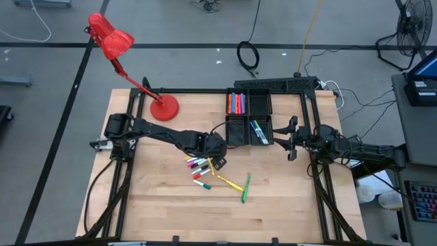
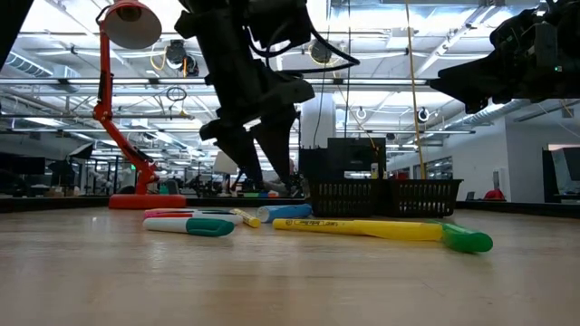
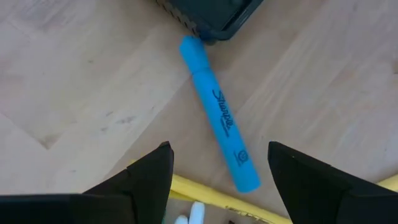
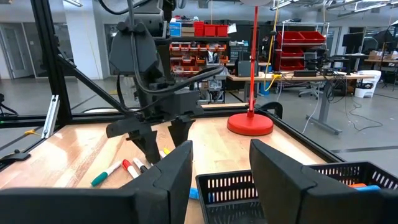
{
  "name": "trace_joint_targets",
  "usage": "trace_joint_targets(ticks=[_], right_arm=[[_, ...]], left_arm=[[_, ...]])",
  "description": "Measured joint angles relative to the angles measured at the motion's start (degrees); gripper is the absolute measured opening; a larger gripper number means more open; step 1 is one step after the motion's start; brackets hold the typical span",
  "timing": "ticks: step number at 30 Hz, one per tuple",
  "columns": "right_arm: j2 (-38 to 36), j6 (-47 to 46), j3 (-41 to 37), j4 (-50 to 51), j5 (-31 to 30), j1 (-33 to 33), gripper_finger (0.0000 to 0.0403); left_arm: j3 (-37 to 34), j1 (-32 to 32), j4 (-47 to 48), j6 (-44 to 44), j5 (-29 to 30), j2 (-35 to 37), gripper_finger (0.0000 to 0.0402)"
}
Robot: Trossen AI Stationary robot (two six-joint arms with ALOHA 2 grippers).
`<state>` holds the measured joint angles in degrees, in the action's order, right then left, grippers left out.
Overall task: Pick & Place Markers
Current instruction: Put the blue highlighter pen into the top left black bin
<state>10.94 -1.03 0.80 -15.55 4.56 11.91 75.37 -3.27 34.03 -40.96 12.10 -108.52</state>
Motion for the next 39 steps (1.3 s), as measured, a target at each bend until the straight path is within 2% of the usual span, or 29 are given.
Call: trace_joint_targets(ticks=[11,17,39], right_arm=[[0.0,0.0,0.0,0.0,0.0,0.0,0.0146],[0.0,0.0,0.0,0.0,0.0,0.0,0.0146],[0.0,0.0,0.0,0.0,0.0,0.0,0.0146]], left_arm=[[-0.2,-0.1,-5.3,0.7,-0.1,-6.0,0.0266],[0.1,0.2,-4.4,0.4,0.2,-8.1,0.0266],[0.0,0.5,-2.7,1.4,1.7,-8.4,0.0259]])
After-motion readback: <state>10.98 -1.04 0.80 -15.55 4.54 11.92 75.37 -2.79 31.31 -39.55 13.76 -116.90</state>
